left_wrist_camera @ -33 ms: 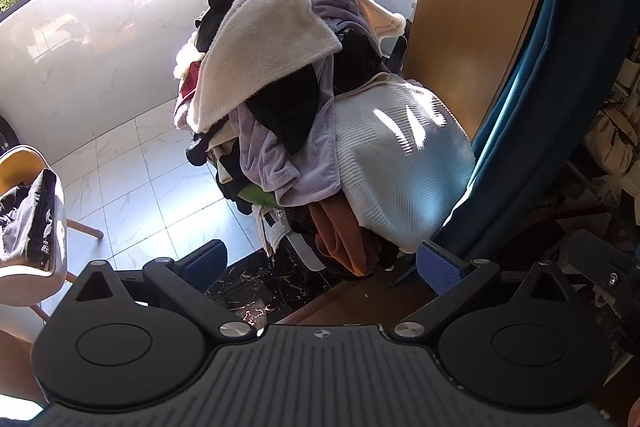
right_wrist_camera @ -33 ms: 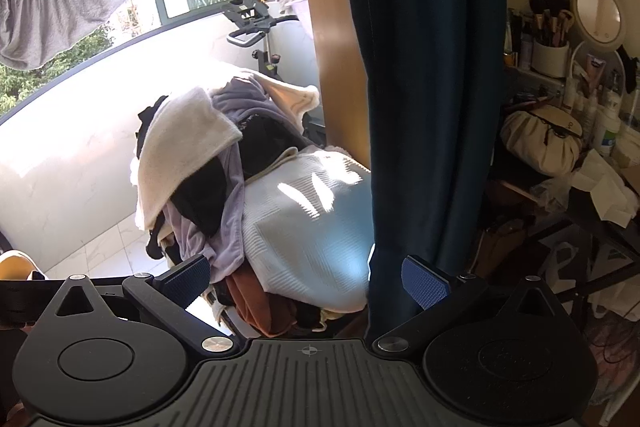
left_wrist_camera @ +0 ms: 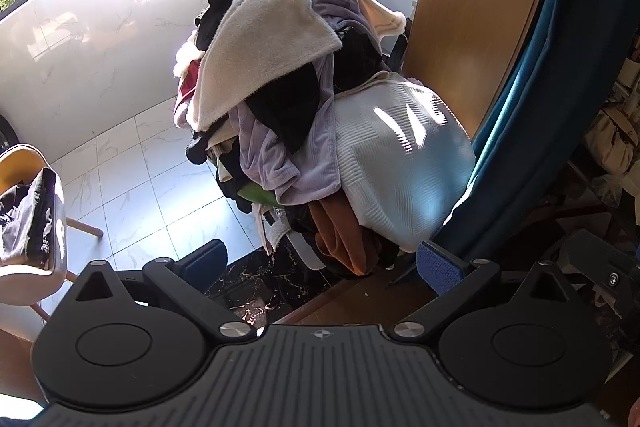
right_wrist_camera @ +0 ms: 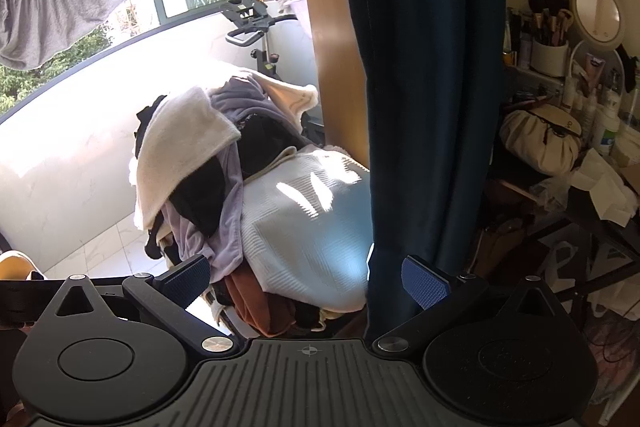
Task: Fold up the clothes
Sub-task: 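Move both open grippers toward the clothes pile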
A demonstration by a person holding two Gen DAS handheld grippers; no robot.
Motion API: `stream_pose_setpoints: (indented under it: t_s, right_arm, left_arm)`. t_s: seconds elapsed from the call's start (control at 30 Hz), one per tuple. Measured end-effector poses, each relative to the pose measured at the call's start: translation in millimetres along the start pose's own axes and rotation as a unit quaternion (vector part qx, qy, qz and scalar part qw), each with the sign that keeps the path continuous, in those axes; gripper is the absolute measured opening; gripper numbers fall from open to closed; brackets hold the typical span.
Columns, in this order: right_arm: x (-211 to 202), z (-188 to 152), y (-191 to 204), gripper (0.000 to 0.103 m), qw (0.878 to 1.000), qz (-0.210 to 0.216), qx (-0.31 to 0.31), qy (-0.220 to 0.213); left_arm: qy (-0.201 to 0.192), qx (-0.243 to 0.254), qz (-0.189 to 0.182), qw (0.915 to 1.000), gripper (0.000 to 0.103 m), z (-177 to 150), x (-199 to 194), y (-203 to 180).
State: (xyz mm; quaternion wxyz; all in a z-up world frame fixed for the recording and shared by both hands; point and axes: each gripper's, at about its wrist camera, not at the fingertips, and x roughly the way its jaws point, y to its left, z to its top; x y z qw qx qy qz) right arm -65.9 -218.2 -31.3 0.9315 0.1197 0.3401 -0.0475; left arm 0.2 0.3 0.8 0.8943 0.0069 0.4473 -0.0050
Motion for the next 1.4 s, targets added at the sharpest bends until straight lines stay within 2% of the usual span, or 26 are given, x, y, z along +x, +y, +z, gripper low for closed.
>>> stream_pose_setpoints:
  t_s: [0.17,0.27,0.63,0.83,0.93,1.03,1.27,1.33,1.4]
  right_arm:
    - [5,6,2,0.102,1.0,0.0,0.0,0.014]
    - [8,9,3,0.102,1.0,0.001,0.0,0.023]
    - [25,10,3,0.102,0.999,-0.007,0.046,0.003]
    - [29,12,6,0.102,0.999,-0.013,0.042,-0.006]
    - [30,14,12,0.102,0.999,-0.048,0.019,-0.019]
    - [31,17,15,0.102,0.998,-0.057,0.007,-0.027]
    - [36,18,25,0.102,0.998,-0.054,0.011,-0.025]
    - [37,16,30,0.102,0.999,-0.031,0.02,-0.028]
    - [36,15,36,0.102,0.999,-0.026,0.019,-0.034]
  left_arm:
    - [-0.011,-0.012,-0.016,0.9997,0.103,-3,-12,4]
    - [0.013,-0.02,-0.026,0.9994,0.103,10,-3,14]
    - [0.021,-0.02,-0.006,0.9996,0.103,19,13,28]
    - [0.022,-0.02,-0.011,0.9995,0.103,24,18,32]
    - [0.024,-0.025,-0.023,0.9991,0.103,27,21,36]
    - [0.026,-0.037,-0.04,0.9982,0.103,29,23,42]
    - [0.021,-0.038,-0.036,0.9984,0.103,31,22,54]
    - [0.021,-0.037,-0.034,0.9985,0.103,31,22,58]
    - [0.022,-0.036,-0.027,0.9988,0.103,32,22,61]
